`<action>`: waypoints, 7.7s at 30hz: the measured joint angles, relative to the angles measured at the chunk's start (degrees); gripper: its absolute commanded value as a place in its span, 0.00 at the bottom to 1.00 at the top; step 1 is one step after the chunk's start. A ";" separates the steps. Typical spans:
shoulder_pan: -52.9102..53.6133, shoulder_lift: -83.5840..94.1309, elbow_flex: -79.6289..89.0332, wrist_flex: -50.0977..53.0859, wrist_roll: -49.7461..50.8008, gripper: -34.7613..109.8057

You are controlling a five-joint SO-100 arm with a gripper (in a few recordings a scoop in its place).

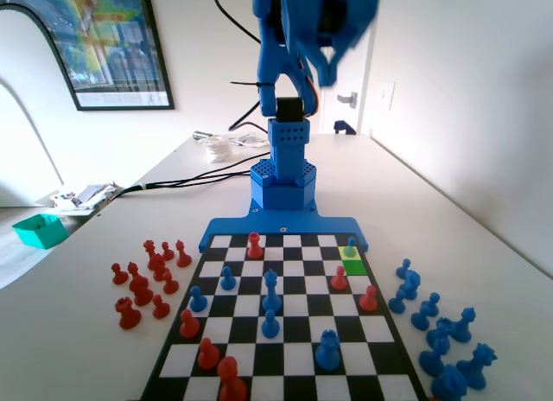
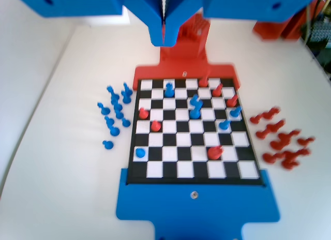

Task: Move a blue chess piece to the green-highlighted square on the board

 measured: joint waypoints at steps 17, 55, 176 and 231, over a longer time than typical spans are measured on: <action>-13.10 -5.62 25.58 -20.92 11.16 0.30; -16.35 -29.27 33.05 -45.35 8.09 0.34; -13.54 -37.27 23.29 -42.71 1.67 0.35; 10.99 49.83 24.87 -1.23 -21.18 0.25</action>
